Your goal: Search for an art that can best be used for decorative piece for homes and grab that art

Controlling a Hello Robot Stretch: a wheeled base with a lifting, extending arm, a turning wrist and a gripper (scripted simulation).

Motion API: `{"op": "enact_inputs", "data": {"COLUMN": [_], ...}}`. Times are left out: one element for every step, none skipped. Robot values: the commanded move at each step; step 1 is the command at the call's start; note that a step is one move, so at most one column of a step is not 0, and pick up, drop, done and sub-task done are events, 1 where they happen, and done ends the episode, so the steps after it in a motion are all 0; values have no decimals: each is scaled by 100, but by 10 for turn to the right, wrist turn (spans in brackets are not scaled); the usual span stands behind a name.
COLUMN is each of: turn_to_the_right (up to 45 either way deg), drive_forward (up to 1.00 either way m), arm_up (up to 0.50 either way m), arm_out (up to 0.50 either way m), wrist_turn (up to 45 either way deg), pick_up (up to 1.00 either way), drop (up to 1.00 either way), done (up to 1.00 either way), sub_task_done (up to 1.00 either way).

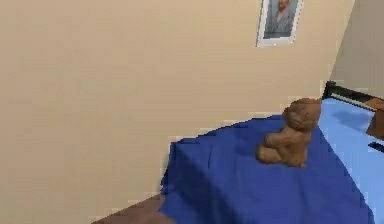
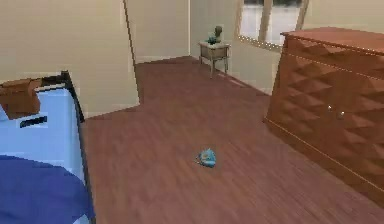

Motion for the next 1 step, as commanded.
{"op": "enact_inputs", "data": {"turn_to_the_right": [450], "drive_forward": [0], "arm_up": [0], "arm_out": [0], "wrist_turn": [0], "pick_up": [0], "drop": [0], "done": [0], "sub_task_done": [0]}}
